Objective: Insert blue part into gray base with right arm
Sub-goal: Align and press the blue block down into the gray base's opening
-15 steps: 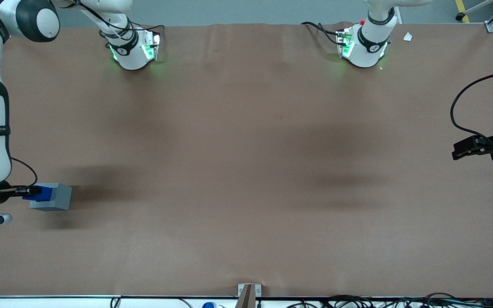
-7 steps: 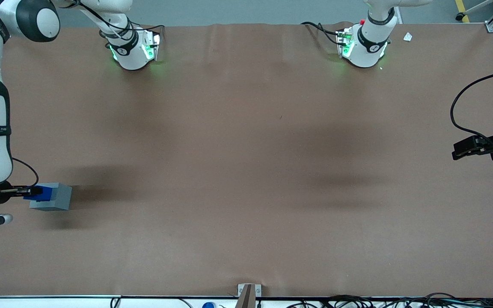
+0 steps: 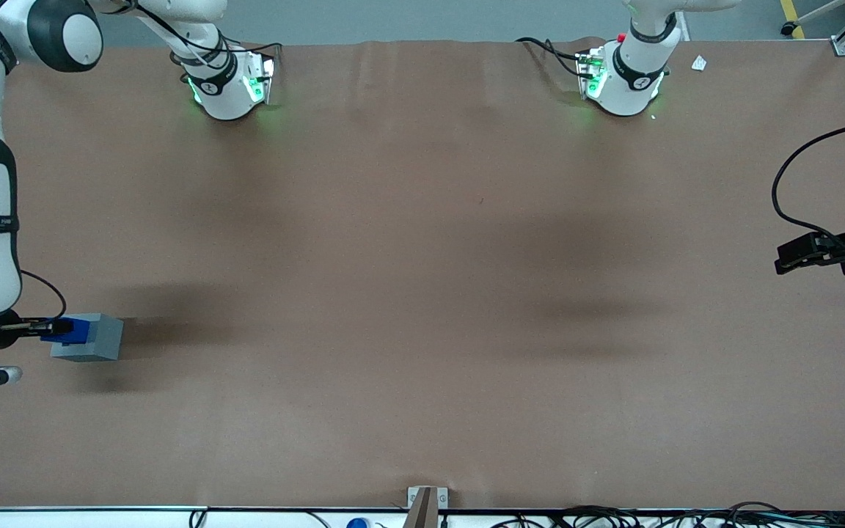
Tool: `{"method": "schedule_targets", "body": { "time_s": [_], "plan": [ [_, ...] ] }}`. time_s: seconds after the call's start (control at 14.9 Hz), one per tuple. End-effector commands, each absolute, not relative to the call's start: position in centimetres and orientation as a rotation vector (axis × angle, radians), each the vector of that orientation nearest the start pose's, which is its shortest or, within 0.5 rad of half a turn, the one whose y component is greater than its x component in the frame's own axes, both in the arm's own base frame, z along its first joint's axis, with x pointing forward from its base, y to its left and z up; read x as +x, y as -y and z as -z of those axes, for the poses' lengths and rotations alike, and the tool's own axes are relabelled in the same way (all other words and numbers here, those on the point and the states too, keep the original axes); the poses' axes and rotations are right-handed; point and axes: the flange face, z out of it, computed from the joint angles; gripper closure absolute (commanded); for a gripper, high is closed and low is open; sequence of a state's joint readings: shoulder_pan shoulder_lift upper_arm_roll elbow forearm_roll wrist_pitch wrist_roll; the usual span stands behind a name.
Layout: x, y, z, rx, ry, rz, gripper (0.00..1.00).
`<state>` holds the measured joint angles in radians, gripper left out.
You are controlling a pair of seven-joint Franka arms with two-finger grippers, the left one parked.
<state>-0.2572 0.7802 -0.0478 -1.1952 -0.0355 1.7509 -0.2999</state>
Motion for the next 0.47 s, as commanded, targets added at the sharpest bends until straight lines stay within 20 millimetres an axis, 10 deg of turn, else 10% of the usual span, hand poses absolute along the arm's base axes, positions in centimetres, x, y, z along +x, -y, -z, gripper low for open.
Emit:
{"method": "schedule_targets", "body": {
  "time_s": [0.0,0.4],
  "plan": [
    [68.91,21.05,-30.45,-3.117,-0.018,-0.403,0.86],
    [68.82,21.26,-30.49,-3.119,-0.056,-0.409,0.89]
  ]
}}
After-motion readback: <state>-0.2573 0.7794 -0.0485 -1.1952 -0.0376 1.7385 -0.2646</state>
